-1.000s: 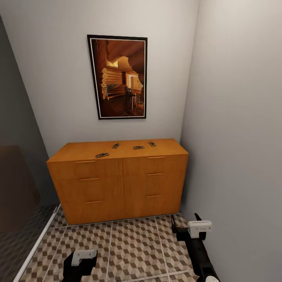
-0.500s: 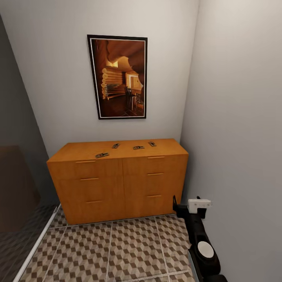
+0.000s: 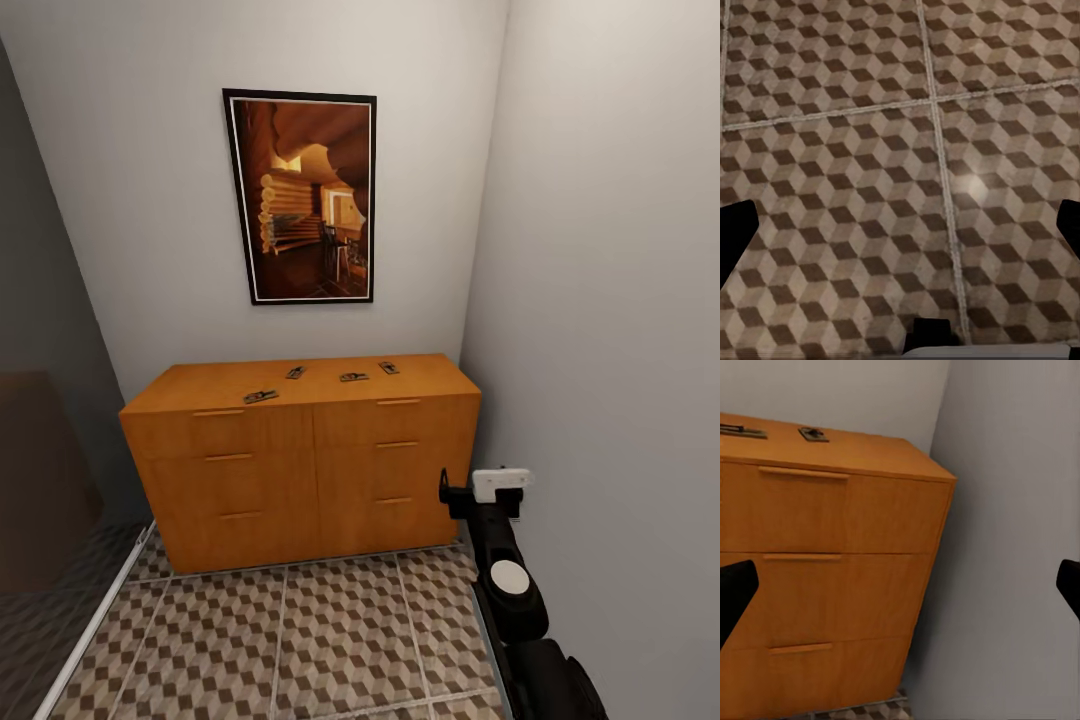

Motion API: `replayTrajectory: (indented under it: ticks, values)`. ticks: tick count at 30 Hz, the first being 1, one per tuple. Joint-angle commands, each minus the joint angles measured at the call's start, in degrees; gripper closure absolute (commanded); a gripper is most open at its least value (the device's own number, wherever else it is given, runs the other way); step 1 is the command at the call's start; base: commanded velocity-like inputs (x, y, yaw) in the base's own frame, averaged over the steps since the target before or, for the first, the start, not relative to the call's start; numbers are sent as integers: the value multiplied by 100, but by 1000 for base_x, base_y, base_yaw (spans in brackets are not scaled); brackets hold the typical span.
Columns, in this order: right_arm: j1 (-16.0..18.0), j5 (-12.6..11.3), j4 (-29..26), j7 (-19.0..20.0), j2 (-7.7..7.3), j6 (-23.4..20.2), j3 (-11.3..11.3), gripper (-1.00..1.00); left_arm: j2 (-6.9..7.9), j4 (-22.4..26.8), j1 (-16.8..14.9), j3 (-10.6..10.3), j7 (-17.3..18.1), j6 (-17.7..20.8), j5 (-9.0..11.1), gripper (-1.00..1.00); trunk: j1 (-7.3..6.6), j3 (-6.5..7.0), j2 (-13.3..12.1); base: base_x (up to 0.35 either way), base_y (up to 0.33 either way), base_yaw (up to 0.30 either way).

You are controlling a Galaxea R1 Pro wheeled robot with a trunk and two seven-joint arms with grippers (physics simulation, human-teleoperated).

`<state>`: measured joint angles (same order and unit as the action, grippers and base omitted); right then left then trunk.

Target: Take the four mousetraps from the cabinet in the bathroom and place them on the bathroom floor. Make sure all four end up on the same floor surface, and ensure that at least two of them are either under or directly next to the same bathroom sink.

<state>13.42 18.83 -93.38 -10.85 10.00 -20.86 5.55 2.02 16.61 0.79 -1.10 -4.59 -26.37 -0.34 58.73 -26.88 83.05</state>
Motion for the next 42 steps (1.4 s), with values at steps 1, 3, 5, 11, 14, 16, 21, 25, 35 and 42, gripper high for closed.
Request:
replayTrajectory:
  ticks: [1, 3, 5, 11, 14, 16, 21, 25, 35, 42]
  values:
    - [33, 61, -5, -15, 0, -89, 34, -100, 1, -8, 2, -13, -27, -10, -6, -100, 0, -5, 3, 0, 0, 0]
    - [102, 77, -5, -14, 0, -236, 101, -100, -4, -43, 2, -13, -26, -18, -4, -100, 0, -5, 3, 0, 0, 0]
    - [149, 84, -5, -14, 0, -342, 131, -100, -6, -56, 5, -13, -25, -21, -3, -100, 0, -5, 3, 0, 0, 0]
    - [370, 92, -5, -10, 0, -613, 172, -100, -12, -78, 7, -13, -25, -25, -2, -100, 0, -5, 3, 0, 0, 0]
    - [487, 93, -3, -7, 0, -743, 178, -100, -15, -87, 6, -13, -25, -26, -1, -100, 0, -5, 3, 0, 0, 0]
    - [573, 94, -1, -3, 0, -860, 180, -100, -16, -90, 5, -13, -25, -26, -1, -100, 0, -5, 3, 0, 0, 0]
    - [828, 86, 4, 16, 0, -1202, 182, -100, -19, -99, 8, -13, -25, -26, 4, -100, 0, -5, 3, 0, 0, 0]
    - [1041, 79, 9, 29, 0, -1449, 183, -100, -23, -103, 7, -13, -25, -26, 6, -100, 0, -5, 3, 0, 0, 0]
    - [1570, 59, 60, 43, 0, -1966, 183, -100, -26, -105, 6, -13, -25, -27, 7, -100, 0, -5, 3, 0, 0, 0]
    - [1918, 46, 174, 81, 0, -2313, 183, -100, -26, -100, 7, -13, -22, -31, 8, -100, 0, -5, 3, 0, 0, 0]
